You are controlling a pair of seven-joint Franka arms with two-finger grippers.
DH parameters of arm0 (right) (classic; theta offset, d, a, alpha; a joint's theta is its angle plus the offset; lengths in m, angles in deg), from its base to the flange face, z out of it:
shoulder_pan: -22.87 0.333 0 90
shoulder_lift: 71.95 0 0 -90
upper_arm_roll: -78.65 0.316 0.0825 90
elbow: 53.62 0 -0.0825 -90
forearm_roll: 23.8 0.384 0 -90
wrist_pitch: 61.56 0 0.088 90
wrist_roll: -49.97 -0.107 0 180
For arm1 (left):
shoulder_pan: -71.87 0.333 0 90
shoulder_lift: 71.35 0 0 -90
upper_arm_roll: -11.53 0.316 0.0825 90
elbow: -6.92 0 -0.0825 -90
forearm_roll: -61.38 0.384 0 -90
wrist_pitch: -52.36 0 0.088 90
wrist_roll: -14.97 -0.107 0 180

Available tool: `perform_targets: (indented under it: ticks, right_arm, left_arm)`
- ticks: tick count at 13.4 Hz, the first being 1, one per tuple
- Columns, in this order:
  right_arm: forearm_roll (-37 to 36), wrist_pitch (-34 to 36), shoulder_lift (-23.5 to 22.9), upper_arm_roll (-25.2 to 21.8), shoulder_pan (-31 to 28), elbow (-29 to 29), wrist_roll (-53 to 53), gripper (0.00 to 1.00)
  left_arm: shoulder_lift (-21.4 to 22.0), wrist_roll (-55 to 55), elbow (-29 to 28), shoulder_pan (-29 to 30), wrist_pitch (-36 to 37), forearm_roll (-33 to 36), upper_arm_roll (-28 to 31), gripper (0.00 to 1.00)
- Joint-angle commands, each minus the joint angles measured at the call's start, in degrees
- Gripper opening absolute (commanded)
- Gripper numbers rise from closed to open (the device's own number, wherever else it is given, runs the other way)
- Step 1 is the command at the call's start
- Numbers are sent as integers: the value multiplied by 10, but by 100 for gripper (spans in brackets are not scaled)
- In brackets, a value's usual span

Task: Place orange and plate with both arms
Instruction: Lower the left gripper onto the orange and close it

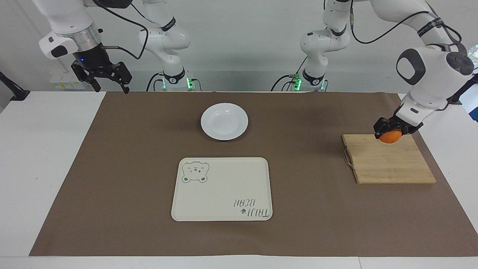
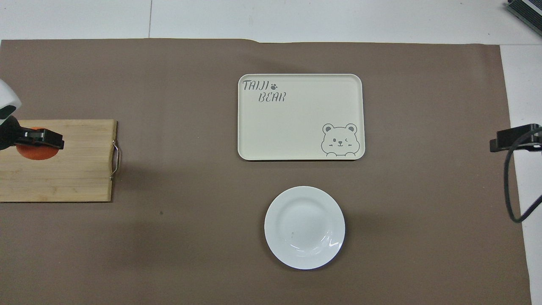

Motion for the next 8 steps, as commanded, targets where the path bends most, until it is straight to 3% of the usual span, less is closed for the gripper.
perform_targets:
  ticks: [1, 3, 8]
  right_arm:
    - [-9, 1, 12, 5, -4, -13, 9, 100]
    - [-9, 1, 12, 5, -4, -13, 9, 100]
    - [-9, 1, 12, 5, -4, -13, 9, 100]
  left_arm:
    - [7, 23, 71, -5, 87, -1, -5, 0]
    - [6, 33, 108, -6, 126, 1, -10, 0]
    - [15, 89, 84, -38, 107, 0, -13, 0]
